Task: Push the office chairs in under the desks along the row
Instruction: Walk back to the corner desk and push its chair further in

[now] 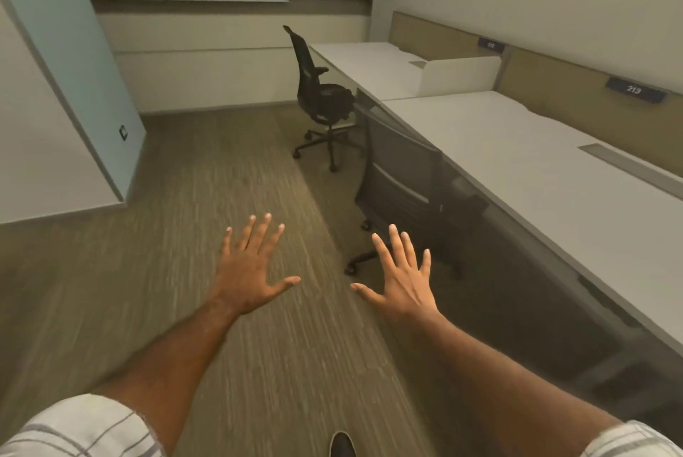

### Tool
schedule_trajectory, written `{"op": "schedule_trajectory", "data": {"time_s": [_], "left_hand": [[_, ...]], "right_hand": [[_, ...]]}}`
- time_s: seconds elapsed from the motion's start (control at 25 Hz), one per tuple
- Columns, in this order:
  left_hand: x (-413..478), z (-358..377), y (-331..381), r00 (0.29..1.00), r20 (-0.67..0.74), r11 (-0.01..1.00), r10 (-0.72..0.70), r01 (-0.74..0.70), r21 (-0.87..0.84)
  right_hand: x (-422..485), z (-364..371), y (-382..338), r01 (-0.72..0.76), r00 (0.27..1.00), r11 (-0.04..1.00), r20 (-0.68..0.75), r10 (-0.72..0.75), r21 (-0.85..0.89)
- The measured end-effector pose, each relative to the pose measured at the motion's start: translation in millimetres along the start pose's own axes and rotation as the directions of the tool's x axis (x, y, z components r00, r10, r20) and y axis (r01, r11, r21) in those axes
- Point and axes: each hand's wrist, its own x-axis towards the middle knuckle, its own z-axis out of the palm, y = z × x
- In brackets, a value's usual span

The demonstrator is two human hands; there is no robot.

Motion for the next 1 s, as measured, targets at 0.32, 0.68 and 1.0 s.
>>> {"op": "schedule_trajectory", "data": {"time_s": [0.32, 0.68, 1.0], "left_hand": [[128.6, 17.9, -68.6, 0.982, 0.051, 0.983, -0.181, 0.181, 0.012], [258.4, 92.0, -187.5, 0.961, 0.104, 0.966, -0.258, 0.258, 0.007], [424.6, 130.3, -337.2, 0.974, 0.129, 0.981, -0.184, 0.191, -0.041]], "right_hand": [[206.8, 12.1, -7.3, 0.127, 0.991, 0.989, 0.031, -0.13, 0.072], [393.6, 74.7, -44.6, 0.176, 0.977, 0.98, 0.102, -0.186, 0.094], [587.2, 99.5, -79.0, 0.075, 0.99, 0.995, 0.115, -0.082, 0.067]]}}
